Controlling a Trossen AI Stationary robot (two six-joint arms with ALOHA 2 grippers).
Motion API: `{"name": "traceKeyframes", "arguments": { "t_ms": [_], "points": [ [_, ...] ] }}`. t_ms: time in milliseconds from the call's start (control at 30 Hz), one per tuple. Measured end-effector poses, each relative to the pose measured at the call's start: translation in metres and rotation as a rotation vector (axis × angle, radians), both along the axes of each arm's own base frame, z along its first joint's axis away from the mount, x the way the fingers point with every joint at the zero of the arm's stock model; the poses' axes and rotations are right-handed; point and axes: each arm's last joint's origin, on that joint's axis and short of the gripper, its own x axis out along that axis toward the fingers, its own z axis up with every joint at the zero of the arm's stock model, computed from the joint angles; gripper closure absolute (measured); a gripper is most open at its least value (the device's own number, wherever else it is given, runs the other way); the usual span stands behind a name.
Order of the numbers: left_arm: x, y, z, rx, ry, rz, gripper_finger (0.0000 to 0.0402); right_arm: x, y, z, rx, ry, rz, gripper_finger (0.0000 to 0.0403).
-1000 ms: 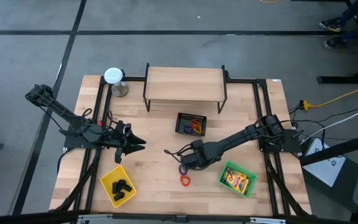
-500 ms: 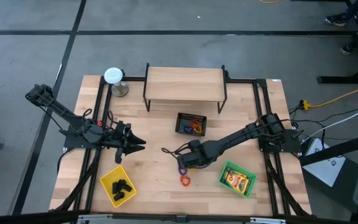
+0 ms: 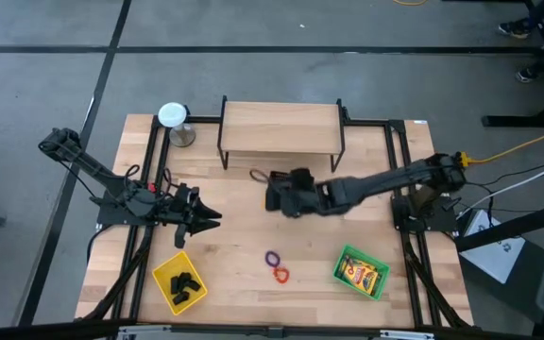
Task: Pick & Place Office Desk Supplies
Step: Put the yellow spring keychain into the black basket, then put the purple spring keychain into the black basket
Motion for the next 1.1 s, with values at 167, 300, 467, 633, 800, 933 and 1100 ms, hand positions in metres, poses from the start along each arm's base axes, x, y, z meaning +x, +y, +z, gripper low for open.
{"name": "traceKeyframes", "arguments": {
  "t_ms": [167, 300, 467, 633, 800, 933, 1100],
  "points": [
    [0.0, 0.0, 0.0, 0.002, 0.0, 0.001, 0.0274, 0.002, -0.042, -0.013, 0.001, 0.154, -0.02, 0.0402],
    [0.0, 0.0, 0.0, 0.002, -0.001, 0.001, 0.0274, 0.009, -0.064, -0.038, 0.034, 0.271, 0.003, 0.0402],
    [0.0, 0.0, 0.0, -0.002, -0.002, 0.001, 0.0274, 0.013, -0.074, -0.061, 0.074, 0.369, 0.019, 0.0402],
    [0.0, 0.0, 0.0, -0.001, -0.003, 0.01, 0.0274, 0.016, -0.072, -0.071, 0.129, 0.394, 0.047, 0.0391],
    [0.0, 0.001, 0.0, -0.001, -0.003, 0.015, 0.0274, 0.016, -0.071, -0.074, 0.161, 0.408, 0.061, 0.0323],
    [0.0, 0.001, 0.0, -0.002, -0.003, 0.017, 0.0274, 0.016, -0.07, -0.074, 0.147, 0.397, 0.03, 0.0252],
    [0.0, 0.001, 0.0, -0.01, -0.001, 0.018, 0.0274, 0.016, -0.068, -0.066, 0.144, 0.36, 0.034, 0.019]
  ]
}}
